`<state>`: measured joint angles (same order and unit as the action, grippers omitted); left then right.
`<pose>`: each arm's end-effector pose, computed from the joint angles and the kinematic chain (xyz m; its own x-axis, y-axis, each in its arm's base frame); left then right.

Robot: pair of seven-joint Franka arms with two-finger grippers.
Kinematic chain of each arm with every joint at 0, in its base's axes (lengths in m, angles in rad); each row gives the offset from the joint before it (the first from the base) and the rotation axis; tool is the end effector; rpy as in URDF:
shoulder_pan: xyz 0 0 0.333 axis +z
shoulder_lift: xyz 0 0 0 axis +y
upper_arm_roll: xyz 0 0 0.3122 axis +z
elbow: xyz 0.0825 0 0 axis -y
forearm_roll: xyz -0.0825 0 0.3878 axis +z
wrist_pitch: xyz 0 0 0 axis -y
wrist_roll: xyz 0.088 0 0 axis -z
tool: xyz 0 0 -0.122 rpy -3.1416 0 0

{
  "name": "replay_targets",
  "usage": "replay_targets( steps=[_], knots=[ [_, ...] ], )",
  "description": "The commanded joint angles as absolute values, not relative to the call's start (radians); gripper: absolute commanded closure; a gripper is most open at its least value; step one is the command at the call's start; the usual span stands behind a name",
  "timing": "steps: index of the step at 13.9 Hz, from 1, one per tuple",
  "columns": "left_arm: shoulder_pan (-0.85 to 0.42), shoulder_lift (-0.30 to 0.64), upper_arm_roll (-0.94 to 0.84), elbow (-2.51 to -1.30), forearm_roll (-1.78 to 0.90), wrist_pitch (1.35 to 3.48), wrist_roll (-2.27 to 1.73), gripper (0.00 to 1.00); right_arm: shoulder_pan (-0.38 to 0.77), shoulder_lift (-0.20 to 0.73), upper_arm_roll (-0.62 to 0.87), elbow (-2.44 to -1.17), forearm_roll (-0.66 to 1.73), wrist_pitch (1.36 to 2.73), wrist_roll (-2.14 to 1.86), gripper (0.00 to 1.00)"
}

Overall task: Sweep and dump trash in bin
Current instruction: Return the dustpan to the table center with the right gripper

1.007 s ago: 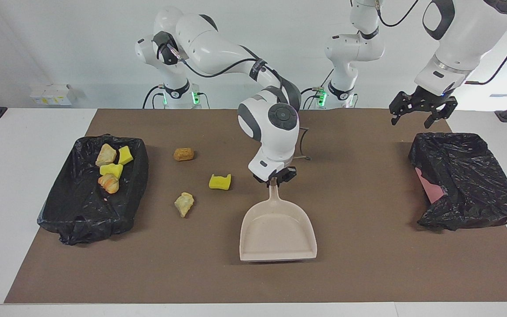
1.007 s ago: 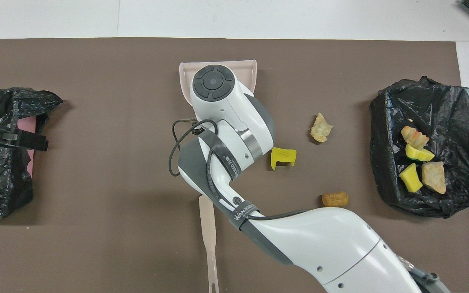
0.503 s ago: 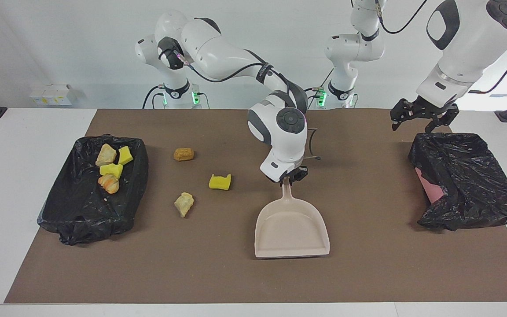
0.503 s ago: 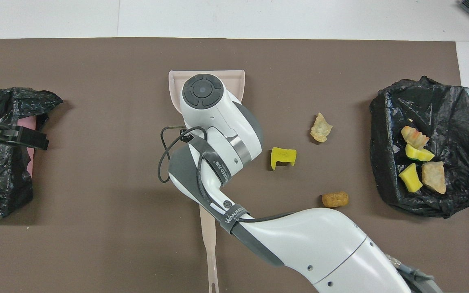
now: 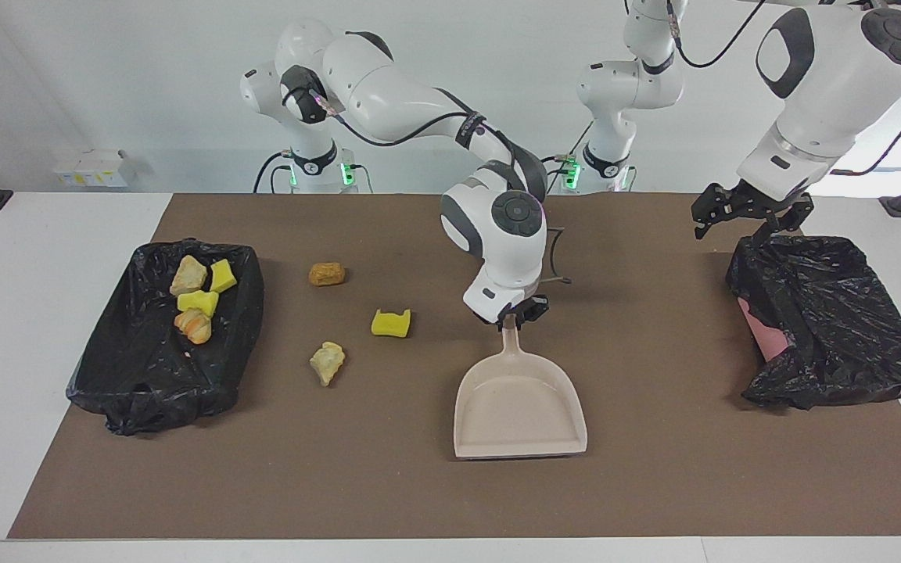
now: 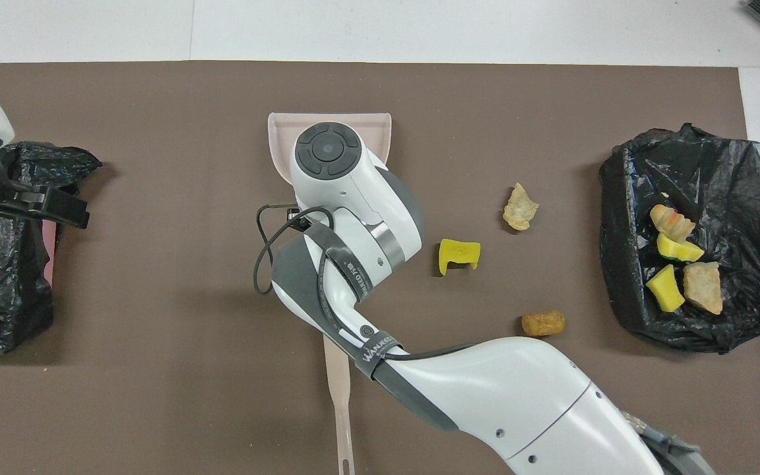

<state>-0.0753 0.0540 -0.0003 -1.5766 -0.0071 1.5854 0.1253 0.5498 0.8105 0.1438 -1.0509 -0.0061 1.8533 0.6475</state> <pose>0.5720 -0.0442 0.5736 0.9789 -0.1994 -0.0439 -0.1990 -0.9799 0.0127 0.6102 0.4618 0.3375 0.9981 0.0060 -0.0613 0.0013 -0.9971 -0.0765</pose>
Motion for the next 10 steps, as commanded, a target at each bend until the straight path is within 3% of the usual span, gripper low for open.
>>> replay_targets(
  steps=[1,6,10],
  knots=[
    [-0.095,0.064,0.011,-1.562,0.011,1.594,0.133,0.0,0.557,0.799,0.144,-1.068,-0.008,1.862,0.672,0.52],
    [-0.116,0.077,0.008,-1.588,0.006,1.634,0.129,0.0,0.551,0.671,0.15,-1.147,0.012,1.807,0.669,0.44],
    [-0.135,0.127,0.006,-1.598,-0.005,1.693,0.121,0.0,0.558,0.436,0.179,-1.412,0.035,1.776,0.666,0.35]
  ],
)
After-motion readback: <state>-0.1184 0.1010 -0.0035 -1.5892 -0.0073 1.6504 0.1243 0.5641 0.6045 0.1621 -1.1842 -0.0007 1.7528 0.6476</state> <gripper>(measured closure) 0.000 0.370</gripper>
